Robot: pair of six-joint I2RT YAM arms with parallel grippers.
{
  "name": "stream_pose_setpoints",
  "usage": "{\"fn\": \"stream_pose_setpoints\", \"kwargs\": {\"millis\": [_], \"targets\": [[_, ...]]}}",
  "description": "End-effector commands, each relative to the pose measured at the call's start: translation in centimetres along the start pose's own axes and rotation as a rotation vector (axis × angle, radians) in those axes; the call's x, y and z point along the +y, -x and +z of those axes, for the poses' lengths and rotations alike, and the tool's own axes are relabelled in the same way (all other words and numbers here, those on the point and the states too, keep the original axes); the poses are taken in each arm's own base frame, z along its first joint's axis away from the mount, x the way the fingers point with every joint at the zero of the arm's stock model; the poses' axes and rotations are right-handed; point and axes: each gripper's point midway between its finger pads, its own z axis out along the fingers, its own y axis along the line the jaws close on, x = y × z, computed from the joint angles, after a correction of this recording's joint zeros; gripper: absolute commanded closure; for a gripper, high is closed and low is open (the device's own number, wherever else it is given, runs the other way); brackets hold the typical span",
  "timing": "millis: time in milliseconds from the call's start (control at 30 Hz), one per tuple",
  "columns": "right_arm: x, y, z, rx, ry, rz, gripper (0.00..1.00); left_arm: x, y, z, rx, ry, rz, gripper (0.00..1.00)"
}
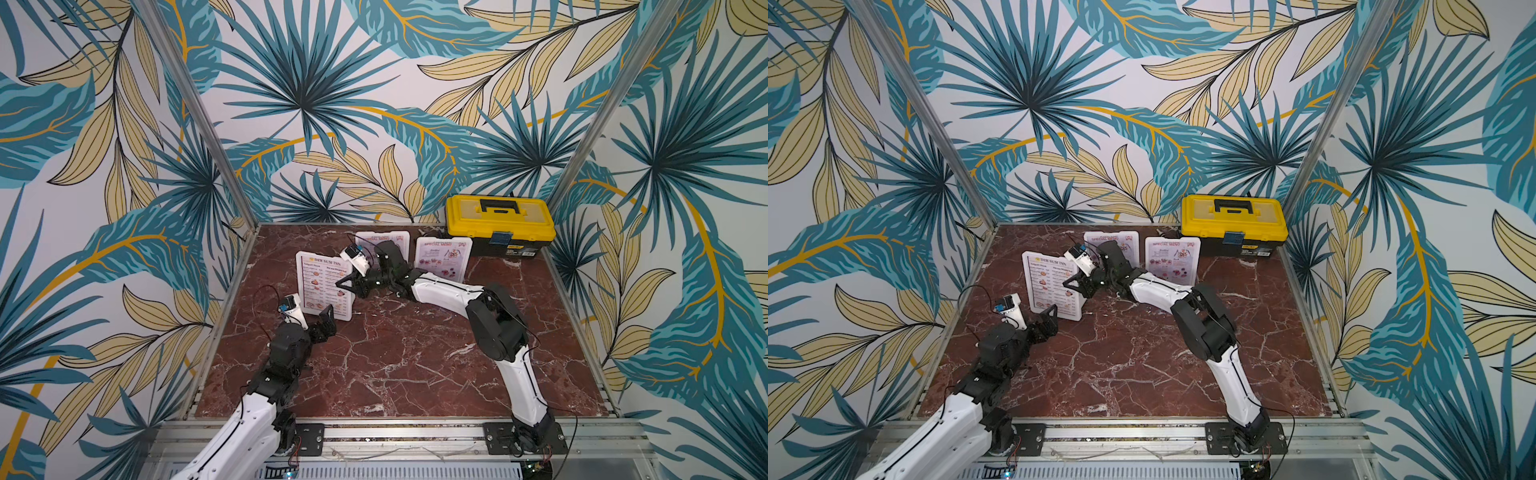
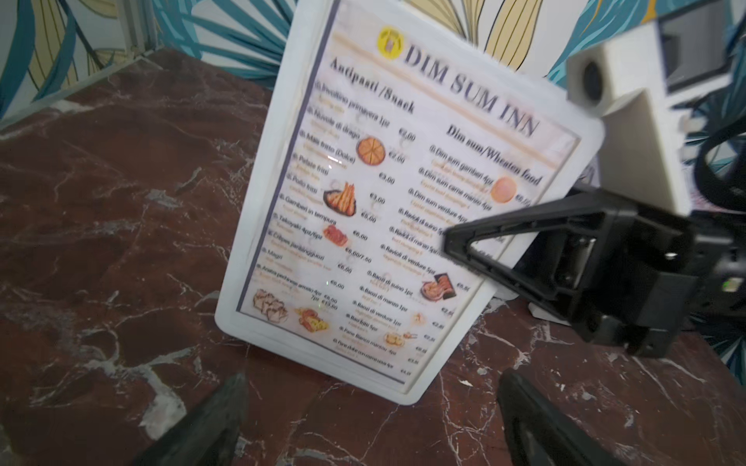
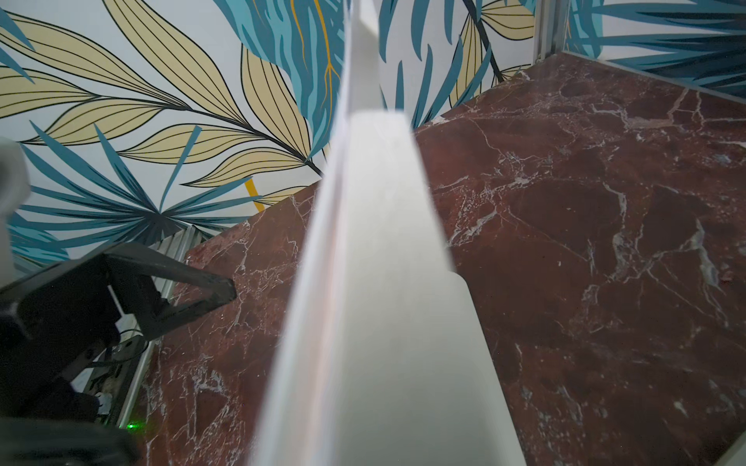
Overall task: Insert the menus into the narrow rack
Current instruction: Move the narrow rack to the center of the board.
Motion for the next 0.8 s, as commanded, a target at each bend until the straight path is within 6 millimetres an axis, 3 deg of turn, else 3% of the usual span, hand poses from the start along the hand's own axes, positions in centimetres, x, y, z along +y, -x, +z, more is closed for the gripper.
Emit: {"fn": "stream_pose_setpoints", "kwargs": {"millis": [0,167,333,533,767], "targets": [[-0.2,-0.8,0.8,0.041,0.015,0.001,0.81,-0.3,1.2,0.9,-0.044,-0.032,-0.062,0.03],[-0.9,0.4,0.5,0.038,-0.041,0.013,0.56,0.6,0.1,3.1,0.041,-0.007,-0.140,0.05],[1.0,3.6,-2.1,-0.009,-0.057,0.012,0.51,1.8,-0.8,5.3,0.103,0.012,-0.214,0.16],[3.3,6.4,-7.7,-0.079,-0.168,0.017,0.48,1.1,-1.0,6.6,0.146,-0.013,-0.244,0.17],[5.3,6.5,-15.6,-0.157,-0.347,0.035,0.44,-0.1,-1.3,7.6,0.193,-0.062,-0.281,0.17]]}}
